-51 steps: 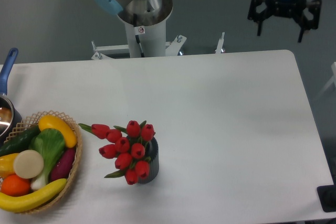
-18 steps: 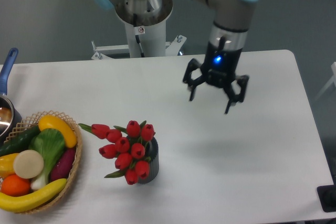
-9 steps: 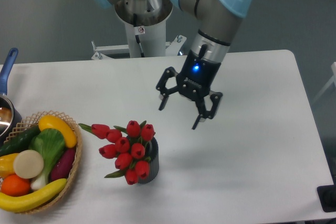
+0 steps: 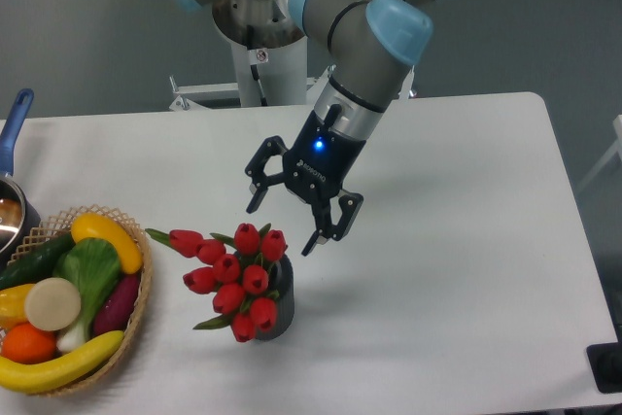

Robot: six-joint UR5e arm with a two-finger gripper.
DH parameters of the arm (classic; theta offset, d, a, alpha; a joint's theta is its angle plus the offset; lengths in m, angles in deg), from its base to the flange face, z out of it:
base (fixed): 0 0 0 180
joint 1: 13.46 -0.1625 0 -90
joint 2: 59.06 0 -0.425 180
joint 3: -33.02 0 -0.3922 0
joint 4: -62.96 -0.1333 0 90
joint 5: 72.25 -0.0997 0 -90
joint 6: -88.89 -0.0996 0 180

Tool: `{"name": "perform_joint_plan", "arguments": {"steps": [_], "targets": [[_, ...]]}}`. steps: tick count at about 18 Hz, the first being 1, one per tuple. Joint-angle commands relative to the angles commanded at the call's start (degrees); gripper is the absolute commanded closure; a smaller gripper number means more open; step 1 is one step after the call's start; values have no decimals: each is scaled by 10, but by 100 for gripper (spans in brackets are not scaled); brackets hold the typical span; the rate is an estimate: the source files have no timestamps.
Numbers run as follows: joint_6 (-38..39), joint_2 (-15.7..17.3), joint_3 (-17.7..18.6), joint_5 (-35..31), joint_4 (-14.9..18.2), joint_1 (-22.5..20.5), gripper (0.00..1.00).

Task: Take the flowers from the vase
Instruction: 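Move the open gripper down toward the red tulips in the grey vase, then close the gripper around the tulip stems above the vase rim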

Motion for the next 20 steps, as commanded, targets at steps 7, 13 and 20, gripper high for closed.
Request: {"name": "perform_joint_plan", "arguments": {"steps": [7,13,20], "targets": [[-3,-30,-2,19,-55,4,0],[-15,-46,-3,47,-58,9,0],[-16,-55,-5,63,-58,10,0]]}}
